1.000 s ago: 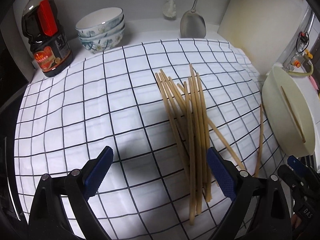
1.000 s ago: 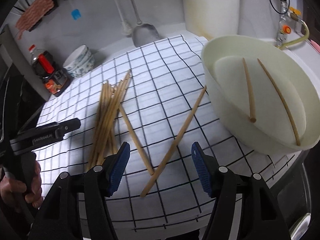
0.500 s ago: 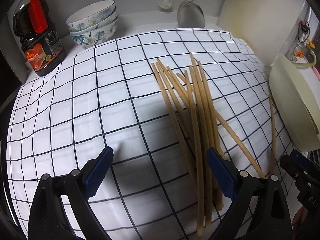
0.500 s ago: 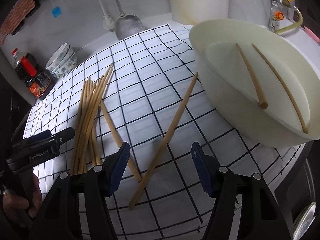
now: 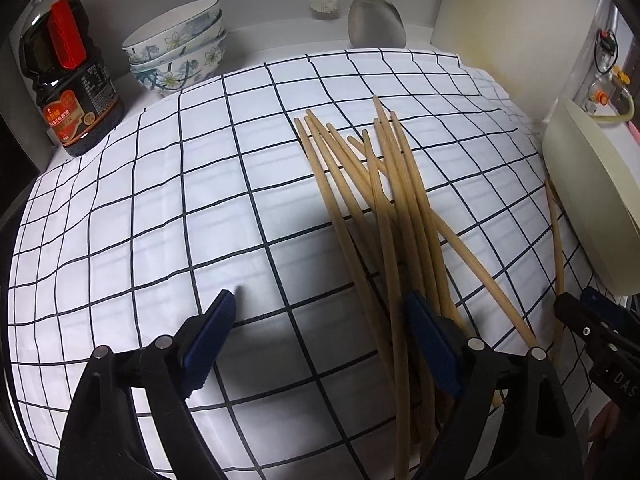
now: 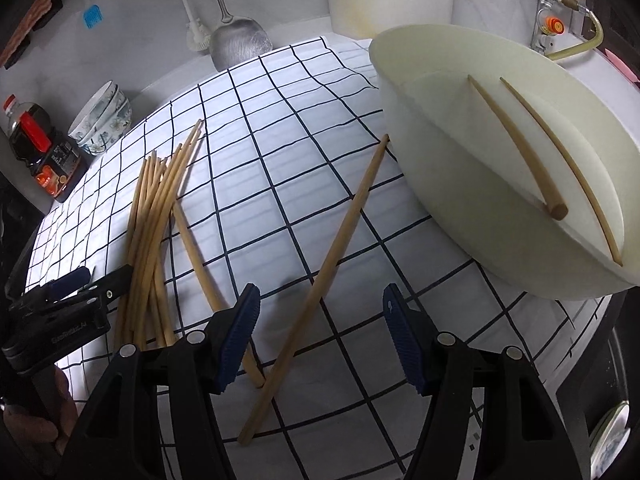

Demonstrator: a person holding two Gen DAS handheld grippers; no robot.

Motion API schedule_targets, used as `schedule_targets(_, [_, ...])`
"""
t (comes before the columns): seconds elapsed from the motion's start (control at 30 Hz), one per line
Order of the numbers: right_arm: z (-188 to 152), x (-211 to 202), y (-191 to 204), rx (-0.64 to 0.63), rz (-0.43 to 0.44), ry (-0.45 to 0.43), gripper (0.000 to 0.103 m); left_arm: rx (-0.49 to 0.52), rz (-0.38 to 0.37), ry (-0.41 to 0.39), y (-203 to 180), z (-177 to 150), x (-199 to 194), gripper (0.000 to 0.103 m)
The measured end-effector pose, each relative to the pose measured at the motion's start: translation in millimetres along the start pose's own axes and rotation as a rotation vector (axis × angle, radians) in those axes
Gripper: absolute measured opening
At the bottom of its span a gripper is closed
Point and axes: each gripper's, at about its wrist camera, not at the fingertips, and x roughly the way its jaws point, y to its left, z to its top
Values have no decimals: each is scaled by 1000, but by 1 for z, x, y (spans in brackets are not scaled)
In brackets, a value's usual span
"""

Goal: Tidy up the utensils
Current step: 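Close the right tool on a chopstick while the left tool grasps another chopstick, then lift the held chopsticks upright with both tools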

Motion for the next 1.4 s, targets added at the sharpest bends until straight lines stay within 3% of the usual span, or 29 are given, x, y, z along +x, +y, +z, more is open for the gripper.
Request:
schedule_targets(0.3, [2,8,7,-36,-31,15,61,-24,-42,-10,2,-3,-4,65])
schedule_targets(0.43, [2,10,9,-54,-60,15,61,-6,-19,-14,1,-4,-5,47])
schedule_targets(0.5, [2,11,9,-58,-71,15,59,-7,-14,-19,3,-5,-6,44])
schedule_targets(0.7, [1,12,15,-99,-103,7,45,-31,-14,-25,11,-4,-6,21])
schedule_targets(0.77, [1,12,17,-113,-98,5,37,-41,-19,-23,14,-3,-6,11])
schedule_targets(0.8, [2,13,19,-121,-96,4,28,-45,-21,-22,15,-3,-6,9])
schedule_targets(0.83, [2,13,21,-134,-91,4,16,-51,-29,-20,17,-2,-5,9])
schedule_targets(1.0, [5,13,23,-140,-71,2,6,-81,-65,-9,23,-2,-6,8])
schedule_targets(1.4, [16,-4,31,-147,-13,-46,6,-160,-135,-11,40,4,-23,7])
